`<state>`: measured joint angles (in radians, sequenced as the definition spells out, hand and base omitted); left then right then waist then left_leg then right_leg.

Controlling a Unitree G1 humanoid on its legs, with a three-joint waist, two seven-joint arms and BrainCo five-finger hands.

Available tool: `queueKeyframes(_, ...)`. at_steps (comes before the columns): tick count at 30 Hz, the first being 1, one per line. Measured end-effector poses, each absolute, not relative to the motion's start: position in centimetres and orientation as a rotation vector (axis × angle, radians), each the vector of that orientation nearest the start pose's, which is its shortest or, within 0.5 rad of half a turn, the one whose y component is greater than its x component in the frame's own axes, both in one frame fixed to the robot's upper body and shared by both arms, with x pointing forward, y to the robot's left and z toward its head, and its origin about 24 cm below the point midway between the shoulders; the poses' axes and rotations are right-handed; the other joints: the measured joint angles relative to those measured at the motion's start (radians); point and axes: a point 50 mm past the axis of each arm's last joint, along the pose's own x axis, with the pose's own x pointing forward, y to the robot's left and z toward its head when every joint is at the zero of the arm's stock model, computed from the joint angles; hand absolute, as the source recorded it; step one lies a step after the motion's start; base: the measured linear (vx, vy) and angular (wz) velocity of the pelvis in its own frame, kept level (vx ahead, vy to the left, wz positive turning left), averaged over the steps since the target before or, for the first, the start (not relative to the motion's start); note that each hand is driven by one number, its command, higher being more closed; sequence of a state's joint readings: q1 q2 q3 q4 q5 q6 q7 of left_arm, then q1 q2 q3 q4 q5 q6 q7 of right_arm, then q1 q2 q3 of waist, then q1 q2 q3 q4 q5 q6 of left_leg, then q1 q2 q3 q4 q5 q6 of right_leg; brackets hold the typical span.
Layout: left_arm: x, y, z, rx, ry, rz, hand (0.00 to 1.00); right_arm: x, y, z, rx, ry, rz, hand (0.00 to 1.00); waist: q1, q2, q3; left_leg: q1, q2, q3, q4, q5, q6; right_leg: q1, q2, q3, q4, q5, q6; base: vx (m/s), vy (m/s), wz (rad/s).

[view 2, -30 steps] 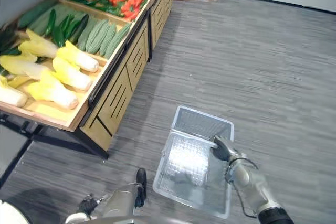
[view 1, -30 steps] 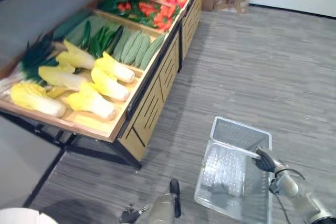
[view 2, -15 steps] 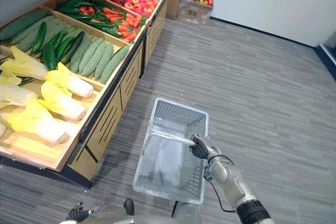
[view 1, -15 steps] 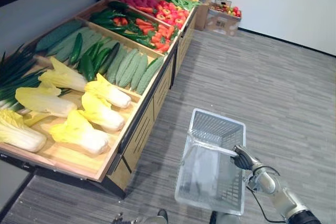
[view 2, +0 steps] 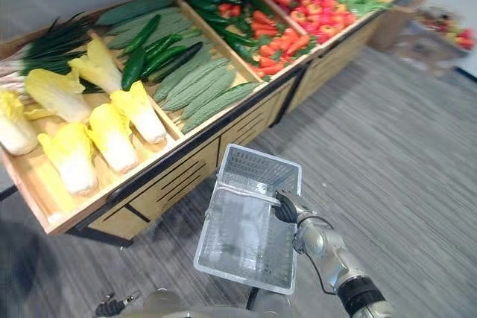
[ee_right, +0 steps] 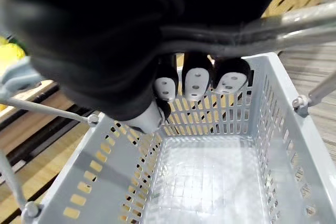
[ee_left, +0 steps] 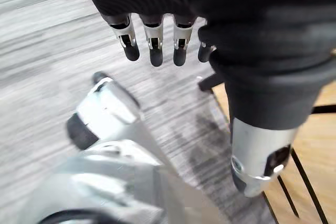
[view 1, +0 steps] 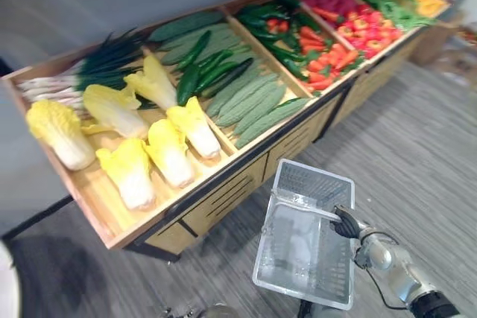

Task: Pick vegetable in the basket

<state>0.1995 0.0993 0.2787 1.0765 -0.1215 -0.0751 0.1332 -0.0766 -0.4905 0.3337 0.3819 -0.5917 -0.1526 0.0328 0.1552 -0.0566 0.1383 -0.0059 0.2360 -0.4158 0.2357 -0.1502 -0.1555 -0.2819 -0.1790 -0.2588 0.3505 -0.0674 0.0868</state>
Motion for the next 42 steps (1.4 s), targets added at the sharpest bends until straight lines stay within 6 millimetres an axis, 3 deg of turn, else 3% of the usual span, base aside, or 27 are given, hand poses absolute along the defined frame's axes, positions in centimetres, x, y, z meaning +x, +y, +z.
queueKeyframes(1,3.2,23.3,-16.4,-0.117,1.161,0.612,0.0,24.3,-19.5,-2.2,-1.103,0.188,0.456,1.0,0.0,-0.009,0.001,-0.04,0.012,-0.016,-0.011,0.085,-0.005,0.0,-0.012,-0.069,0.038,-0.03,-0.033,0.33,-0.457,1.42)
queueKeyframes(3,3.3,23.5,-16.3,-0.148,1.149,0.65,0.0,24.3,-19.8,-2.3,-1.104,0.204,0.45,1.0,-0.012,-0.022,0.0,-0.101,0.023,0.022,-0.027,0.215,0.002,0.02,-0.033,-0.169,0.048,-0.048,-0.06,0.3,-0.405,1.85)
queueKeyframes(4,3.9,23.4,-16.3,-0.152,1.137,0.65,0.0,23.9,-20.6,-2.8,-1.107,0.238,0.436,1.0,-0.023,-0.028,0.005,-0.15,0.045,0.215,-0.044,0.337,0.013,0.085,-0.049,-0.273,0.004,-0.051,-0.065,0.26,-0.327,2.2)
queueKeyframes(5,4.0,23.4,-16.3,-0.151,1.134,0.648,0.0,23.6,-20.8,-3.0,-1.11,0.251,0.436,1.0,-0.023,-0.034,0.009,-0.17,0.057,0.338,-0.038,0.33,0.019,0.116,-0.049,-0.307,-0.023,-0.051,-0.066,0.25,-0.291,2.28)
queueKeyframes(6,4.3,23.3,-16.3,-0.148,1.13,0.644,0.0,23.3,-21.0,-3.2,-1.11,0.266,0.435,1.0,-0.027,-0.031,0.011,-0.188,0.069,0.536,-0.01,0.289,0.035,0.168,-0.048,-0.356,-0.068,-0.051,-0.066,0.15,-0.177,1.89)
queueKeyframes(7,4.6,23.3,-16.1,-0.134,1.118,0.628,0.0,23.1,-21.3,-3.3,-1.116,0.275,0.433,1.0,-0.04,-0.029,0.011,-0.195,0.067,0.74,0.017,0.247,0.046,0.222,-0.041,-0.417,-0.126,-0.051,-0.066,0.19,-0.2,2.1)
queueKeyframes(8,5.0,23.2,-16.0,-0.115,1.106,0.602,0.0,23.2,-21.5,-3.1,-1.116,0.273,0.419,1.0,-0.041,-0.017,0.009,-0.194,0.044,0.859,0.01,0.231,0.048,0.251,-0.023,-0.466,-0.168,-0.051,-0.066,0.13,-0.089,1.64)
queueKeyframes(10,5.4,22.9,-16.0,-0.107,1.094,0.582,0.0,23.7,-21.4,-2.8,-1.105,0.259,0.396,1.0,-0.033,0.01,0.003,-0.175,0.013,0.924,-0.062,0.223,0.052,0.256,0.018,-0.515,-0.2,-0.051,-0.066,0.1,0.029,0.89)
queueKeyframes(12,5.3,22.8,-16.1,-0.091,1.108,0.568,0.0,23.6,-20.2,-3.2,-1.056,0.254,0.4,1.0,-0.02,0.007,0.01,-0.15,0.0,0.905,-0.133,0.224,0.052,0.271,0.04,-0.55,-0.218,-0.049,-0.063,0.06,0.047,0.44)
queueKeyframes(16,5.3,22.7,-16.1,-0.075,1.118,0.548,0.0,22.3,-19.2,-5.2,-0.99,0.32,0.419,1.0,-0.017,0.013,0.012,-0.078,-0.04,0.86,-0.181,0.225,0.054,0.359,0.029,-0.588,-0.266,-0.029,-0.032,0.04,0.054,0.34)
queueKeyframes(18,5.8,22.3,-16.1,-0.045,1.113,0.499,0.0,22.2,-19.2,-5.5,-0.978,0.331,0.405,1.0,-0.02,0.029,0.016,-0.076,-0.053,0.833,-0.199,0.229,0.058,0.36,0.018,-0.599,-0.254,-0.026,-0.028,0.02,0.044,0.11)
queueKeyframes(19,6.4,22.0,-16.2,0.066,1.126,0.337,0.0,22.6,-20.1,-5.9,-0.957,0.371,0.34,1.0,-0.039,0.053,-0.004,-0.062,-0.11,0.747,-0.33,0.264,0.087,0.285,-0.026,-0.56,-0.209,-0.006,-0.009,0.05,-0.009,0.05)
queueKeyframes(27,6.4,22.0,-16.2,0.067,1.125,0.337,0.0,22.2,-20.5,-6.2,-0.941,0.393,0.324,1.0,-0.046,0.053,-0.009,-0.039,-0.104,0.768,-0.33,0.26,0.081,0.295,-0.012,-0.519,-0.219,0.003,-0.009,0.05,-0.04,-0.12)
queueKeyframes(31,6.4,22.1,-16.2,0.07,1.127,0.338,0.0,21.7,-22.1,-6.6,-0.897,0.448,0.254,1.0,-0.069,0.049,-0.022,-0.015,-0.101,0.768,-0.33,0.247,0.062,0.307,0.007,-0.44,-0.217,0.004,-0.01,0.02,-0.026,-0.07)
queueKeyframes(36,6.2,22.1,-16.3,0.074,1.131,0.333,0.0,21.2,-25.3,-7.1,-0.89,0.547,0.157,1.0,-0.074,0.052,-0.027,-0.024,-0.099,0.754,-0.336,0.249,0.063,0.281,0.021,-0.224,-0.202,-0.006,0.002,-0.02,0.006,0.03)
queueKeyframes(42,4.8,22.4,-16.5,0.085,1.18,0.345,0.0,20.5,-28.0,-7.5,-0.909,0.634,0.075,1.0,-0.075,0.063,-0.028,-0.043,-0.103,0.701,-0.339,0.272,0.069,0.247,0.019,-0.174,-0.139,-0.045,0.0,-0.03,-0.007,0.13)
